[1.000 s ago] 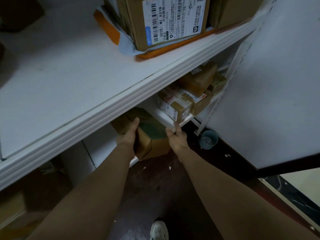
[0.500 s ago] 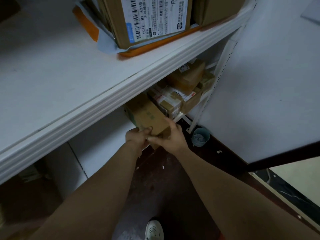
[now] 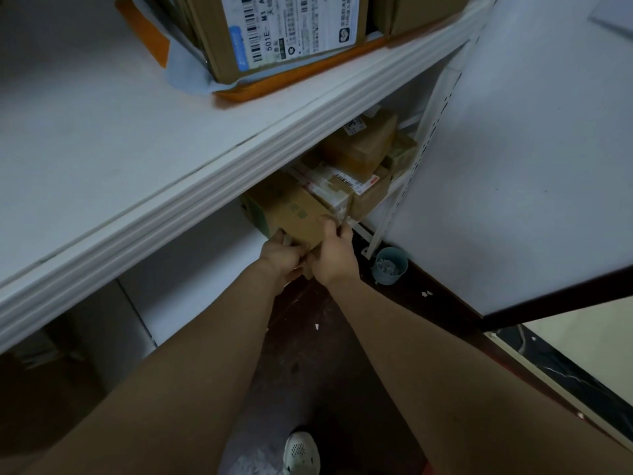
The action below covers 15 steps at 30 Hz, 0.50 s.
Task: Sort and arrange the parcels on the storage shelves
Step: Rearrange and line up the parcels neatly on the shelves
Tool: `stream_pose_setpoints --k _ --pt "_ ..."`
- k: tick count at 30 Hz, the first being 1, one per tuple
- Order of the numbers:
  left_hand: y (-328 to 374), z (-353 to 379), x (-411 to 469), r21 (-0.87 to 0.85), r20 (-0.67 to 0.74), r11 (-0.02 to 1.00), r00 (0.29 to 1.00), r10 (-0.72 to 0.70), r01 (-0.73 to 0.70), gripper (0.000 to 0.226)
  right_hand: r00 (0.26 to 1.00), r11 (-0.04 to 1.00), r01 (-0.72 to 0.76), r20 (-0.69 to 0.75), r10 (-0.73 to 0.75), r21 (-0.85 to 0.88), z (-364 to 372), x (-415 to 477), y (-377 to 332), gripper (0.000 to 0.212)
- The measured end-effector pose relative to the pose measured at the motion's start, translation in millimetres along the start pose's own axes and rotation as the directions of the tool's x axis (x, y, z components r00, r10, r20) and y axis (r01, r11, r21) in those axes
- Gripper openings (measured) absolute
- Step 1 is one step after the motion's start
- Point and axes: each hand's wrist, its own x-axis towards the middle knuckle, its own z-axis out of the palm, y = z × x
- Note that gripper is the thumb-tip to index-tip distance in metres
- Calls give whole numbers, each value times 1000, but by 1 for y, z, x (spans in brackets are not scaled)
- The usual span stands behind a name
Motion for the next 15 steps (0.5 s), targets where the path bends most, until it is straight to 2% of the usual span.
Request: stream_pose_setpoints --k 2,5,8,12,15 --pt "0 1 -6 54 13 999 1000 -5 4 56 999 999 -15 33 16 -48 -3 0 -2 69" --pt "3 3 -24 102 -8 995 1000 -5 5 71 995 995 -37 89 45 -97 -11 -12 -7 81" --pt "10 2 -58 114 -91 993 995 30 -20 76 993 994 -34 107 45 -100 -32 -39 -18 84" --pt "20 6 -90 159 -108 986 992 64 -46 60 993 990 0 116 17 -140 -57 -60 -33 65" --pt "28 9 -142 208 -145 973 981 129 -98 31 990 979 98 120 -77 -178 -85 -87 -52 54"
